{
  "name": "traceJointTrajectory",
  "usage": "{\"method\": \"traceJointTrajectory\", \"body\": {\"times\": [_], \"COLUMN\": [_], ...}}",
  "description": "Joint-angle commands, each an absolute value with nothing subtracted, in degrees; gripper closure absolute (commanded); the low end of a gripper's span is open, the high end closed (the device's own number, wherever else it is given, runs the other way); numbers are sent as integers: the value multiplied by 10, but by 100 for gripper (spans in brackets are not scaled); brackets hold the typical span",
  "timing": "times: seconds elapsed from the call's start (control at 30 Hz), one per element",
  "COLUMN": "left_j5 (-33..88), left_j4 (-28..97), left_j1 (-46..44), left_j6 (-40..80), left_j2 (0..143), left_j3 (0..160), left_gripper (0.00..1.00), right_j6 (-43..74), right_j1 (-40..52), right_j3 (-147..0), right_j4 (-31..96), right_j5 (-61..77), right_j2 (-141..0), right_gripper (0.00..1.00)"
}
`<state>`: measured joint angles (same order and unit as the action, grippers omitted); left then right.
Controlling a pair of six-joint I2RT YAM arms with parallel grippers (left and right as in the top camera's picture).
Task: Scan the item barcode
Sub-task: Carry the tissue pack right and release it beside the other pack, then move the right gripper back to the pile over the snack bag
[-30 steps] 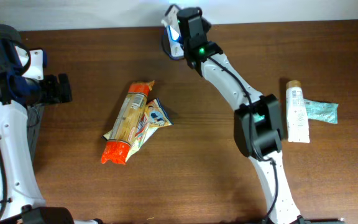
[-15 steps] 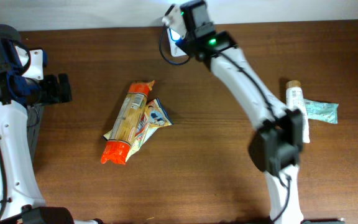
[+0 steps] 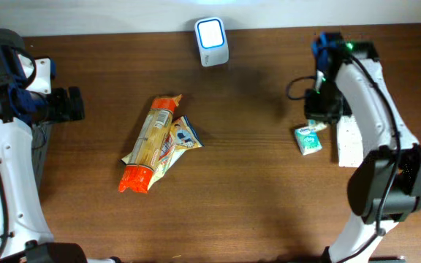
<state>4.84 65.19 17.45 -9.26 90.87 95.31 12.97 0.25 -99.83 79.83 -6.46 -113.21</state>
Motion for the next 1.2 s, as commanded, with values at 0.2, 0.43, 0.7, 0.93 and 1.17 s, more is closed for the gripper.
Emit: {"method": "traceJointTrajectory", "body": {"times": [0.2,0.43,0.7,0.93,1.17], "left_j5": [49,49,49,49,49], "left_j4": [653,653,653,653,653], "left_j1": [178,178,178,178,178], "left_j6": [-100,-100,-100,-100,-100], "left_j2": [908,908,908,908,908], "left_j3": [957,957,957,957,957], "left_gripper": [1,1,1,1,1], "right_j6": [145,108,-2,-33,-72], "right_j1": [-63,20,176,269,291], "right_j3": [-911,-1034,-980,-980,-976], "right_j4": [698,710,509,415,446], "right_j5": [-22,127,336,436,477], "right_j2": [-1129,-1129,-1204,-1345,-1351], "right_gripper": [20,1,1,1,0]}}
